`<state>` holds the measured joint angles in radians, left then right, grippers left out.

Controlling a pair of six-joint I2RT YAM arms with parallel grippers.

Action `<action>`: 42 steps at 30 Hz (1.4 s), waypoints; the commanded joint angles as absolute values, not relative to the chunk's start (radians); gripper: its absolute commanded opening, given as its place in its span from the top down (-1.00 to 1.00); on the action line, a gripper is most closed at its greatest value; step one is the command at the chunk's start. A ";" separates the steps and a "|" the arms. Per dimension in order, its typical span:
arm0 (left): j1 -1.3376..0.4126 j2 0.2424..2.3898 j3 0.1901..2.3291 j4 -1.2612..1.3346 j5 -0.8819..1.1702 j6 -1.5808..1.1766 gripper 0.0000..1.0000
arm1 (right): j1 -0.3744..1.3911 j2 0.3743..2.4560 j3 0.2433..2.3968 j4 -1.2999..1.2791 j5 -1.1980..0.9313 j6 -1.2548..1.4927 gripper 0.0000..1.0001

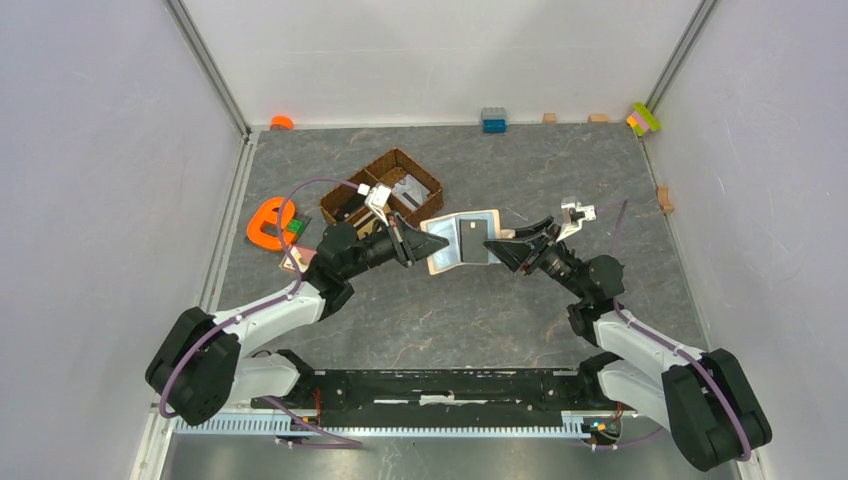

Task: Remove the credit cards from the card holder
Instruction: Remove the credit card from the card holder.

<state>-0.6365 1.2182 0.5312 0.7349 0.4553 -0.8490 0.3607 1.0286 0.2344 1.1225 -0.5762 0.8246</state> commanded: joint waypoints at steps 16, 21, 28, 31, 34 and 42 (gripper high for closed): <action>-0.640 1.190 0.579 0.693 0.416 -0.813 0.96 | 0.360 1.080 0.258 1.068 -0.591 0.806 0.52; -0.640 1.190 0.583 0.672 0.405 -0.806 0.96 | 0.363 1.108 0.267 1.069 -0.610 0.823 0.89; -0.638 1.176 0.607 0.514 0.289 -0.763 0.87 | 0.361 1.136 0.262 1.101 -0.620 0.893 1.00; -0.638 1.168 0.620 0.429 0.216 -0.748 0.69 | 0.361 1.142 0.262 1.093 -0.616 0.902 1.00; -0.638 1.157 0.648 0.285 0.081 -0.728 0.03 | 0.359 1.138 0.263 1.058 -0.601 0.899 1.00; -0.640 1.109 0.668 0.207 0.007 -0.687 -0.28 | 0.342 1.151 0.268 0.981 -0.570 0.900 1.00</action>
